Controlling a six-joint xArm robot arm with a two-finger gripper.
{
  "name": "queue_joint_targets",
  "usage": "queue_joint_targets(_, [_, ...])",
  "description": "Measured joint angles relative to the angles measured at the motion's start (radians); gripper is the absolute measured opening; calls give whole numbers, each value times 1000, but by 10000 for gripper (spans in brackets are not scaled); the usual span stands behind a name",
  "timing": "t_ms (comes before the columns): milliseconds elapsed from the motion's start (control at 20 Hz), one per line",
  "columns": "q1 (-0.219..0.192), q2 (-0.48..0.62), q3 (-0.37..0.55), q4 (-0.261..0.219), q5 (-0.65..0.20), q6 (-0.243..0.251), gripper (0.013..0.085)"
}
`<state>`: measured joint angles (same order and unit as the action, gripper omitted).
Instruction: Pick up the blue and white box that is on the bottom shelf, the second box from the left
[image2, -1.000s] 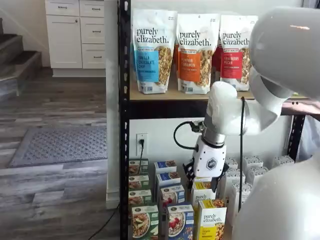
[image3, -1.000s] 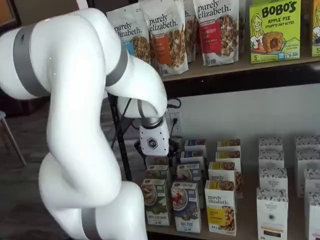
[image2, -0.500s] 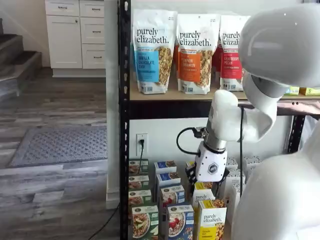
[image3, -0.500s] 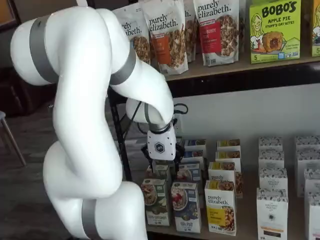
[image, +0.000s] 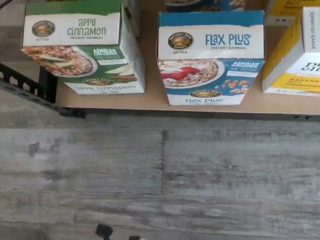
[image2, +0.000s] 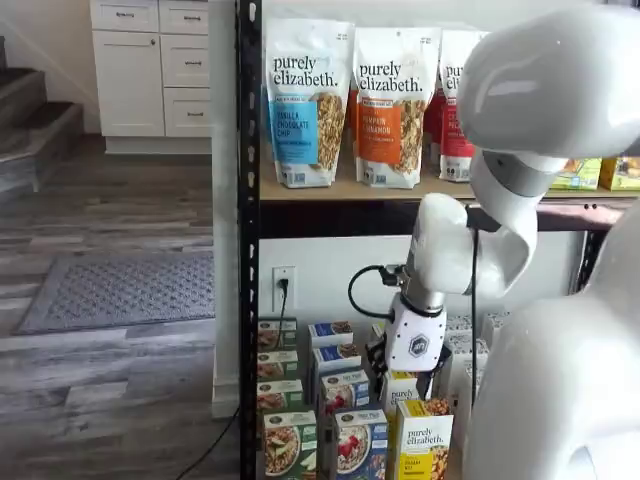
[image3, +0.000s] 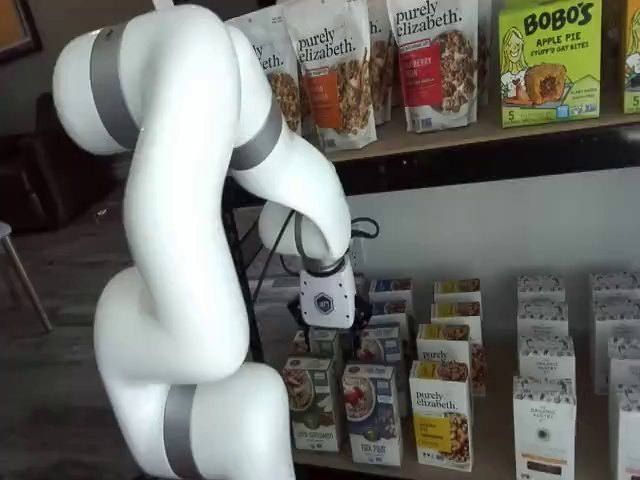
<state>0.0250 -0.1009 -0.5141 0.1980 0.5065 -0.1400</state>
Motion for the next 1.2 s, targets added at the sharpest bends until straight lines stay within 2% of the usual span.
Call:
queue_joint_targets(550, [21, 162, -87, 27, -74, -12, 850])
queue_joint_targets(850, [26, 242, -140, -1, -121, 15, 850])
queue_joint_targets(1200, [31, 322, -197, 5, -145, 11, 850])
